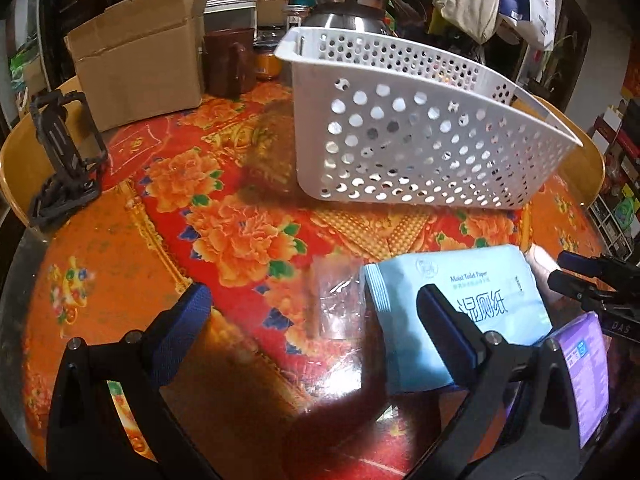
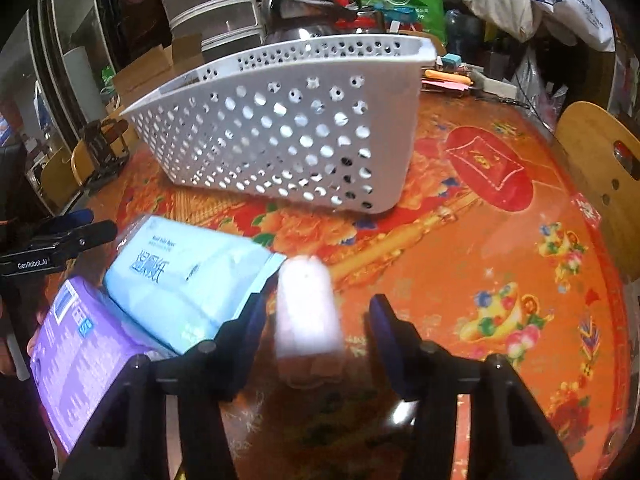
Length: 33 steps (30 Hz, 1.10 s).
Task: Organize soft objects
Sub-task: 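Move the right tool to the white rolled towel while the left moves to the clear bag, then close the right tool on the rolled towel while the left closes on the small clear bag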
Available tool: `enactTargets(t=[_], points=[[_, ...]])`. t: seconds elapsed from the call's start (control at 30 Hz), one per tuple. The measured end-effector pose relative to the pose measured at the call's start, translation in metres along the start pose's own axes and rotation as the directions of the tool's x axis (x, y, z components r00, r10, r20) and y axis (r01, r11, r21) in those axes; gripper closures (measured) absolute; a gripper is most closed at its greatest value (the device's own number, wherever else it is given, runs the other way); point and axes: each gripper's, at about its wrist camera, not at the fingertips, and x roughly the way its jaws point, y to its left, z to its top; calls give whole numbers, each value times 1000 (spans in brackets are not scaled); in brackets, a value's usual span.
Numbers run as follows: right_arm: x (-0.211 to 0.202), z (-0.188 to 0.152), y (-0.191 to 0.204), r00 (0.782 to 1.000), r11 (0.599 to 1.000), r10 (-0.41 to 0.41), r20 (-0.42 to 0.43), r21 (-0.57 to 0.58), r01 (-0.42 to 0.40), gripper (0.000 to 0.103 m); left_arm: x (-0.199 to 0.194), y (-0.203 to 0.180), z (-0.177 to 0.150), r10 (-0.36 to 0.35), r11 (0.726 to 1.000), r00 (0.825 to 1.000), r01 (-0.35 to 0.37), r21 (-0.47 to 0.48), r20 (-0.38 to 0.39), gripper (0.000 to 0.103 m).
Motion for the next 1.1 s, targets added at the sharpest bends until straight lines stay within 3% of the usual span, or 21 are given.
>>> enactTargets(t=[0.1, 0.3, 0.53, 0.67, 0.77, 1.1], points=[[1, -2, 2, 1000, 1000, 6, 4, -3, -6, 55, 6, -2, -2, -5, 1000, 1000, 6, 2, -17, 32], [5, -7, 5, 1000, 1000, -3, 1, -9, 3, 64, 18, 0, -5, -19, 1000, 998, 19, -8, -52, 38], [5, -8, 3, 1000, 1000, 6, 9, 0, -6, 67, 22, 2, -6, -23, 1000, 998, 22, -16, -56, 43], [5, -8, 4, 1000, 1000, 5, 10, -3, -5, 69, 24, 4, -5, -16, 1000, 998, 15, -21, -62, 54], [5, -8, 5, 1000, 1000, -2, 10, -10, 2, 69, 27, 5, -6, -18, 1000, 998, 16, -22, -68, 76], [4, -8, 8, 1000, 1000, -11, 11, -19, 11, 71, 24, 3, -8, -13, 1000, 999, 13, -6, -46, 76]])
